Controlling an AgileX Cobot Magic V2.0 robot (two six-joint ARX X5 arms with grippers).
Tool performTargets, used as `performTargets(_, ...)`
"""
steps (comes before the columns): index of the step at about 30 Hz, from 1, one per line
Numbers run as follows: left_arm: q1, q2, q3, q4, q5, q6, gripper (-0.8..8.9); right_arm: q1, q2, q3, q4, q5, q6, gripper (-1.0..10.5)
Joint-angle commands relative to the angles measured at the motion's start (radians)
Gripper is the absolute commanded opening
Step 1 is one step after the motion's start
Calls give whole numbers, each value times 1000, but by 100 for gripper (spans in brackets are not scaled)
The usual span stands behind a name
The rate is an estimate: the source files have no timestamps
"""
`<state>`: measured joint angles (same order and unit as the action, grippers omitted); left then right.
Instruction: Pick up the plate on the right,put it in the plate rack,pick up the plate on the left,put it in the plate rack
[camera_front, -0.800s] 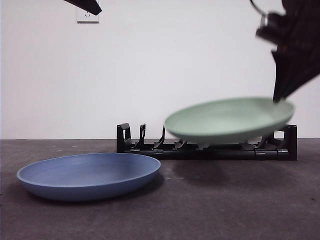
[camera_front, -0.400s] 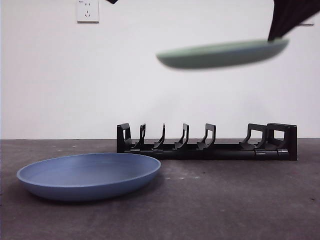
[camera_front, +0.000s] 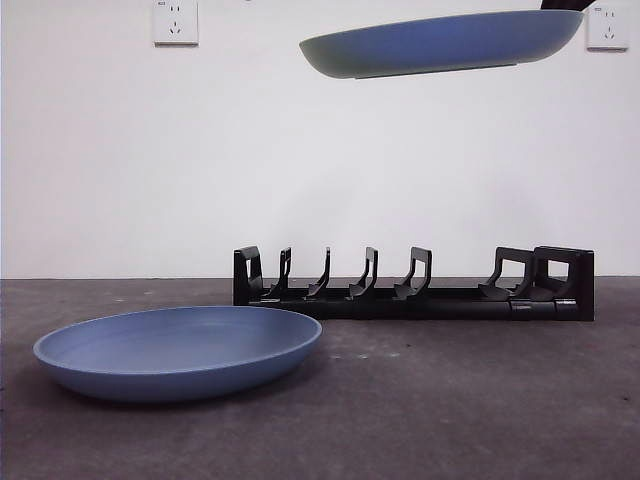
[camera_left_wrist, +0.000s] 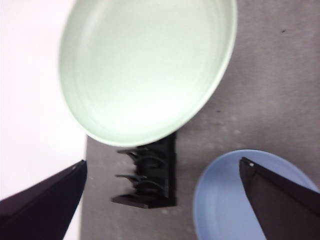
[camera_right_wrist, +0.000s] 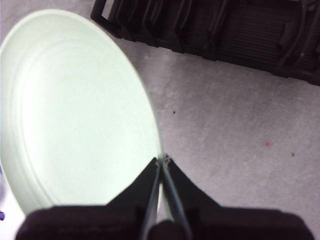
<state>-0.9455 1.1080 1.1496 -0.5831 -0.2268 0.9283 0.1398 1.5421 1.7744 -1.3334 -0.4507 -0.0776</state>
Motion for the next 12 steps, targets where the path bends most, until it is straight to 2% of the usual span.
performTargets(1, -5, 24, 0, 16, -3, 126, 687, 15, -2, 3, 6, -57, 26, -17)
performTargets(4, -5, 51, 0, 16, -3, 156, 687, 31, -2, 3, 7, -67, 42, -17)
performTargets(12, -28, 103, 0, 16, -11, 156, 677, 99, -2, 3, 5, -64, 45, -17)
